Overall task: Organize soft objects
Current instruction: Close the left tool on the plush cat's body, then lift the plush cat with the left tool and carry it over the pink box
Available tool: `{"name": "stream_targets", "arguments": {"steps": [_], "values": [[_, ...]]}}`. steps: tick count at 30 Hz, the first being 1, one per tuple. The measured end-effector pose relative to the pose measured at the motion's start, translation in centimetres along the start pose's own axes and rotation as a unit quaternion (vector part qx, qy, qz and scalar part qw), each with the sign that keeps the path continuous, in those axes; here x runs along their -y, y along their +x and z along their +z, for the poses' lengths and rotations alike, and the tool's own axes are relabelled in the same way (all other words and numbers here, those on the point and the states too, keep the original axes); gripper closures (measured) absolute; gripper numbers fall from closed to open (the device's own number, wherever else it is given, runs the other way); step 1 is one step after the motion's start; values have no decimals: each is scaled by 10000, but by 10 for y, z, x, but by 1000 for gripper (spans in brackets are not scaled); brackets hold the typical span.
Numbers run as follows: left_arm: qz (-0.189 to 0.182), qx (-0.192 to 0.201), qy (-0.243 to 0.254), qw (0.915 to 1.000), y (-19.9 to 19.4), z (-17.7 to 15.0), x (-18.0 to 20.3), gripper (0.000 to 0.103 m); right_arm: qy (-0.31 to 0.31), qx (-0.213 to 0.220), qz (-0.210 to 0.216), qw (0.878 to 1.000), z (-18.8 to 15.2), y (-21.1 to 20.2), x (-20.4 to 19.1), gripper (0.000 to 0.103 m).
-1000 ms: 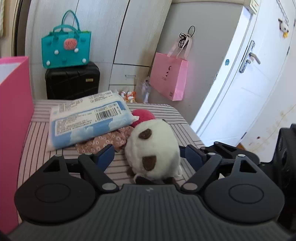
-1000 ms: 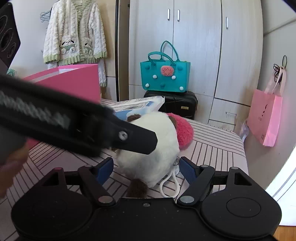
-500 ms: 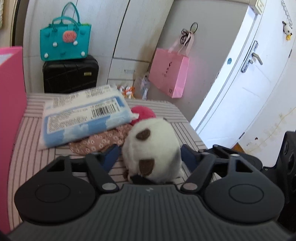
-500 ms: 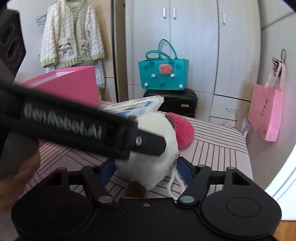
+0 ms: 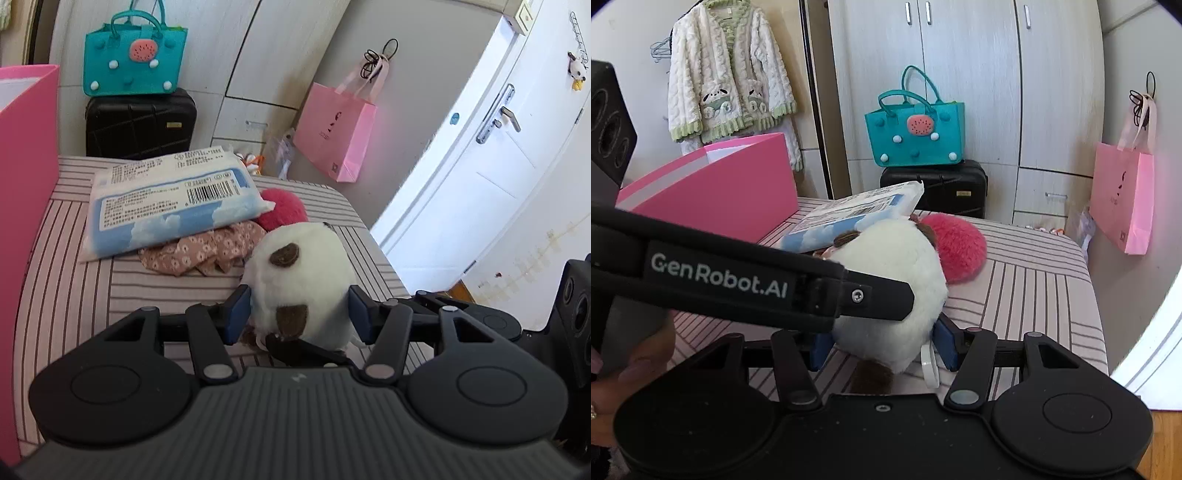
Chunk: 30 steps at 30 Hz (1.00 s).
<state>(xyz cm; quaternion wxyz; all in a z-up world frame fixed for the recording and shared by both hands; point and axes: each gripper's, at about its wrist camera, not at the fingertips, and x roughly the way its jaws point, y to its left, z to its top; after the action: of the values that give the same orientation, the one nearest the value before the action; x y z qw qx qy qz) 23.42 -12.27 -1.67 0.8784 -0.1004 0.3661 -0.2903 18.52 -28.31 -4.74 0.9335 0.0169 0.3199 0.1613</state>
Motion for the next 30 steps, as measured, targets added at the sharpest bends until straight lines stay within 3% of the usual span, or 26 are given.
{"name": "stream_targets", "arguments": {"steps": [10, 30], "values": [[-142, -425, -73, 9990, -24, -10, 0, 48, -90, -450, 160, 9988, -2, -18, -17, 41], [-508, -706, -357, 9956, -83, -29, -10, 48, -360, -1088, 361, 9928, 9, -58, -63, 40]]}}
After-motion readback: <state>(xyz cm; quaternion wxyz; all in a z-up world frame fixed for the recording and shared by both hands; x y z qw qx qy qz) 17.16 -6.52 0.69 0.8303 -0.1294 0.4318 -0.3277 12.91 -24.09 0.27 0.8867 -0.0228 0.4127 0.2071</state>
